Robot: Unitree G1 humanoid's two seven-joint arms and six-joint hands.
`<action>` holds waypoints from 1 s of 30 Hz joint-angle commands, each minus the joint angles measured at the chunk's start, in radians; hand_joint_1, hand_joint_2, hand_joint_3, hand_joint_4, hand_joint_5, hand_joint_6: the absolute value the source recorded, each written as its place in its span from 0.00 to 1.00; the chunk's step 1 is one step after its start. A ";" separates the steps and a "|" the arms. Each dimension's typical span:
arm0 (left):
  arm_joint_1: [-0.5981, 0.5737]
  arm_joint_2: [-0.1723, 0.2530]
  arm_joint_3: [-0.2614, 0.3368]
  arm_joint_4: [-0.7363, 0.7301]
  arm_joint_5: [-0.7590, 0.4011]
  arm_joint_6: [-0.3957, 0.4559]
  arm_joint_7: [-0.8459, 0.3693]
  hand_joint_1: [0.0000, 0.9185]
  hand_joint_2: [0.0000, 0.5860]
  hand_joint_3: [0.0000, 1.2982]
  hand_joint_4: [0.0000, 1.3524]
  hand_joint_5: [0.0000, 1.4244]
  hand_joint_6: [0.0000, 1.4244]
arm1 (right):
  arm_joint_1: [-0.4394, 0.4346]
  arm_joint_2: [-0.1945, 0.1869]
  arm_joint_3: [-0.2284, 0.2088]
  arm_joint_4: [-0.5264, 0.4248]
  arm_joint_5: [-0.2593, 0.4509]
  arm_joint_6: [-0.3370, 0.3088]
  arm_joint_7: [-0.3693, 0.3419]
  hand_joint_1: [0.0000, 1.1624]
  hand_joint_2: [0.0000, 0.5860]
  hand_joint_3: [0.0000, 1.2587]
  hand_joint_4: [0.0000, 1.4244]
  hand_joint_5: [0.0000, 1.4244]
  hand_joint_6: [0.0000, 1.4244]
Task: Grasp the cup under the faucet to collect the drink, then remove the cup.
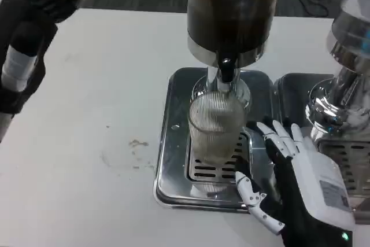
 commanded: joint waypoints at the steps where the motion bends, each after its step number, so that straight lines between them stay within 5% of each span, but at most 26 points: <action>1: -0.048 -0.016 0.007 -0.018 -0.041 0.076 -0.097 0.00 0.09 0.23 0.19 0.21 0.19 | -0.008 0.009 -0.021 -0.001 0.009 0.009 -0.024 0.30 0.83 0.15 0.05 0.00 0.00; 16: -0.163 -0.086 -0.014 0.042 -0.060 0.345 -0.304 0.00 0.09 0.16 0.09 0.17 0.14 | -0.020 0.041 -0.079 0.011 0.024 0.033 -0.059 0.29 0.83 0.05 0.00 0.00 0.00; 30: -0.252 -0.163 -0.047 0.173 0.042 0.397 -0.378 0.00 0.10 0.13 0.05 0.13 0.11 | -0.035 0.050 -0.094 0.015 0.036 0.037 -0.077 0.27 0.82 0.05 0.00 0.00 0.00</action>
